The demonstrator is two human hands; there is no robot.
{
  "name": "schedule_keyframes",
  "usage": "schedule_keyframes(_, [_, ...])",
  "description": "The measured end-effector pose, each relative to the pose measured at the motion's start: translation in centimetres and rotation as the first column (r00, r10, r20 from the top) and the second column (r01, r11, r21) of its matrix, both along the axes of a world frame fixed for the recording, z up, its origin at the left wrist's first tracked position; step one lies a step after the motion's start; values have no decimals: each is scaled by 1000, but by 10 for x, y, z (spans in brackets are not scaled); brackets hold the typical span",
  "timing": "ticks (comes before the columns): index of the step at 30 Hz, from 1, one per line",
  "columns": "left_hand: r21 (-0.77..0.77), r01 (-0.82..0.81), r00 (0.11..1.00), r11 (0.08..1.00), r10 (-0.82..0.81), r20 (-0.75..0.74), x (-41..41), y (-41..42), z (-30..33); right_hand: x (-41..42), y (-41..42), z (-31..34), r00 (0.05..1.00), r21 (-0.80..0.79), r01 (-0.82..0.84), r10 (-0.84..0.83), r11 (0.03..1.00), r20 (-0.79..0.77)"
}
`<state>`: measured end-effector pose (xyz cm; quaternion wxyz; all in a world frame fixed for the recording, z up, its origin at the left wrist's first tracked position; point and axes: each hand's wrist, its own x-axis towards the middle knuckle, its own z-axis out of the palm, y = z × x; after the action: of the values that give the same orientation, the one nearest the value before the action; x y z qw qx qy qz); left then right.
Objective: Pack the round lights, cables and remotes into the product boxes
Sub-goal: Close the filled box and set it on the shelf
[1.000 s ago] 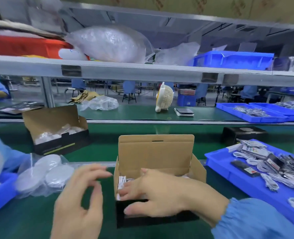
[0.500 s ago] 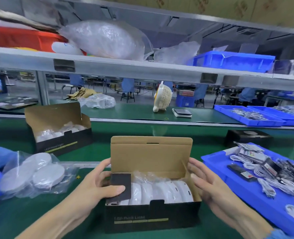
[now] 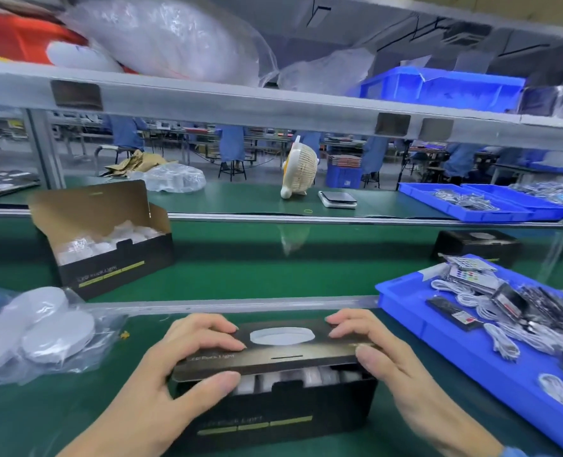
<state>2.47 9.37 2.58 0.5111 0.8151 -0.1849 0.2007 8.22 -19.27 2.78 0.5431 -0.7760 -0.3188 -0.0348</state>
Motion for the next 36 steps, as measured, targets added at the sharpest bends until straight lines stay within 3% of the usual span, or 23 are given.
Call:
schedule_keyframes(6, [106,37,999,994,-36,-8,-5,9,3,-2,-1,-10,999,24,12,-13,1000,42])
schedule_keyframes(9, [314,39,991,948,-78,112,-9,16,-1,-8,-8,-13,993,-128,12,2,992,114])
schedule_keyframes(11, [396,-23,968,918,-78,238,-8,17,-2,-12,-9,-15,969,-211,95,-41,973,244])
schedule_keyframes(14, [542,-104,916,834,-131,378,-5,18,-5,-22,-1,-16,782,-229,314,-114,921,613])
schedule_keyframes(16, [600,-138,898,788,-156,412,-5,17,-9,-27,13,-15,633,-186,332,-72,925,770])
schedule_keyframes(17, [572,-128,911,810,-133,391,-7,16,-9,-27,22,-15,590,-177,305,-40,936,806])
schedule_keyframes(20, [426,-47,969,904,-62,239,-13,16,-1,-21,45,-15,582,-162,217,5,963,813])
schedule_keyframes(23, [393,10,994,920,-52,97,-14,22,11,-18,46,-15,601,-177,246,-7,953,799])
schedule_keyframes(27, [390,52,997,919,-69,31,-10,24,20,-18,43,-15,625,-163,239,-23,957,780])
schedule_keyframes(32, [418,46,995,907,-80,65,-13,24,18,-17,44,-16,560,-125,218,-19,968,828])
schedule_keyframes(36, [511,-22,966,859,-113,233,-17,20,-3,-15,43,-18,469,-176,234,48,956,882])
